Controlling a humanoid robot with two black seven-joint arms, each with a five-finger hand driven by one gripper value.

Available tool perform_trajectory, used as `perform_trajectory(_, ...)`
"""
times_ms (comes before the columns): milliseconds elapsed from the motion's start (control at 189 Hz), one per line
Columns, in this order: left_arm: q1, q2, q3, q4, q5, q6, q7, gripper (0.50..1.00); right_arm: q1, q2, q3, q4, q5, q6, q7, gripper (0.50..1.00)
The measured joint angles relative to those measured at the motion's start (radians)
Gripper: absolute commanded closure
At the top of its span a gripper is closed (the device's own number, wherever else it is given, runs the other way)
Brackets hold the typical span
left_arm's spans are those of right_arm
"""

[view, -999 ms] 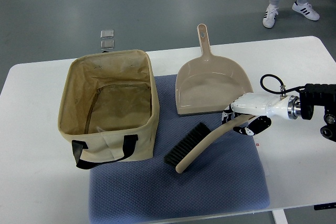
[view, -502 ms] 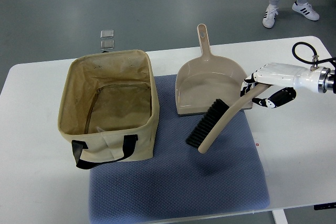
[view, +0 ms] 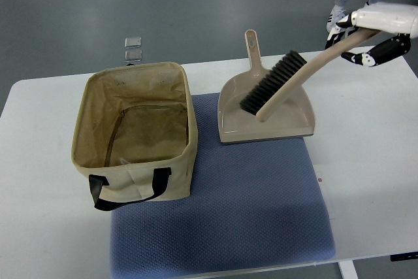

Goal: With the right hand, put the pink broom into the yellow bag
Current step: 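Carry the brush over the beige bag and lower bristles inside, then open the right hand to release the brush into the bag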

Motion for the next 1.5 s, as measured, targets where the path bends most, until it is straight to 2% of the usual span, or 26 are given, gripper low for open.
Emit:
perform_trajectory(196, 0.000, 0.000, 0.000, 0.000, 0.000, 0.000, 0.000, 0.500, 0.172, 0.011, -0.001, -0.028, 0.022, 0.090, -0.008, 1.000)
perform_trajectory(280, 0.000, 0.000, 0.000, 0.000, 0.000, 0.000, 0.000, 0.500, 0.217, 0.043, -0.003, -0.037, 0.024, 0.105, -0.011, 1.000)
perform_trajectory(402, 0.000, 0.000, 0.000, 0.000, 0.000, 0.000, 0.000, 0.500, 0.276, 0.148, -0.007, -0.078, 0.024, 0.120, -0.021, 1.000)
perform_trajectory(581, 0.001, 0.000, -0.002, 0.000, 0.000, 0.000, 0.000, 0.500, 0.314, 0.347, -0.015, -0.198, 0.011, 0.133, -0.045, 1.000)
perform_trajectory(983, 0.001, 0.000, -0.002, -0.001, 0.000, 0.000, 0.000, 0.500, 0.311, 0.784, -0.023, -0.517, -0.043, 0.111, -0.062, 1.000)
perform_trajectory(1115, 0.002, 0.000, -0.002, -0.001, 0.000, 0.000, 0.000, 0.500, 0.286, 0.872, -0.049, -0.570, -0.079, 0.076, -0.063, 1.000)
perform_trajectory(1321, 0.001, 0.000, -0.002, -0.001, 0.000, 0.000, 0.000, 0.500, 0.215, 0.942, -0.092, -0.586, -0.130, 0.004, -0.085, 1.000)
perform_trajectory(1342, 0.001, 0.000, -0.002, -0.001, 0.000, 0.000, 0.000, 0.500, 0.209, 0.946, -0.092, -0.586, -0.132, 0.000, -0.086, 0.987)
perform_trajectory(1385, 0.001, 0.000, -0.002, -0.001, 0.000, 0.000, 0.000, 0.500, 0.200, 0.951, -0.093, -0.586, -0.136, -0.009, -0.088, 0.910)
perform_trajectory(1390, 0.001, 0.000, -0.002, -0.001, 0.000, 0.000, 0.000, 0.500, 0.199, 0.951, -0.093, -0.586, -0.136, -0.010, -0.088, 0.883)
perform_trajectory(1395, 0.001, 0.000, -0.002, -0.001, 0.000, 0.000, 0.000, 0.500, 0.198, 0.951, -0.093, -0.586, -0.137, -0.011, -0.089, 0.883)
perform_trajectory(1400, 0.001, 0.000, -0.002, -0.001, 0.000, 0.000, 0.000, 0.500, 0.197, 0.952, -0.093, -0.586, -0.137, -0.013, -0.089, 0.851)
perform_trajectory(1406, 0.001, 0.000, -0.002, -0.001, 0.000, 0.000, 0.000, 0.500, 0.196, 0.952, -0.093, -0.586, -0.137, -0.014, -0.089, 0.850)
perform_trajectory(1411, 0.001, 0.000, -0.002, -0.001, 0.000, 0.000, 0.000, 0.500, 0.195, 0.952, -0.093, -0.586, -0.137, -0.016, -0.089, 0.816)
perform_trajectory(1416, 0.002, 0.000, -0.002, -0.001, 0.000, 0.000, 0.000, 0.500, 0.195, 0.953, -0.093, -0.586, -0.138, -0.017, -0.089, 0.816)
perform_trajectory(1422, 0.002, 0.000, -0.002, -0.001, 0.000, 0.000, 0.000, 0.500, 0.194, 0.953, -0.093, -0.586, -0.138, -0.018, -0.089, 0.785)
perform_trajectory(1432, 0.002, 0.000, -0.002, -0.001, 0.000, 0.000, 0.000, 0.500, 0.193, 0.953, -0.093, -0.586, -0.138, -0.020, -0.089, 0.785)
perform_trajectory(1448, 0.002, 0.000, -0.002, -0.001, 0.000, 0.000, 0.000, 0.500, 0.191, 0.953, -0.093, -0.586, -0.138, -0.024, -0.089, 0.746)
perform_trajectory(1501, 0.002, 0.000, -0.002, -0.001, 0.000, 0.000, 0.000, 0.500, 0.187, 0.952, -0.092, -0.586, -0.137, -0.032, -0.089, 0.713)
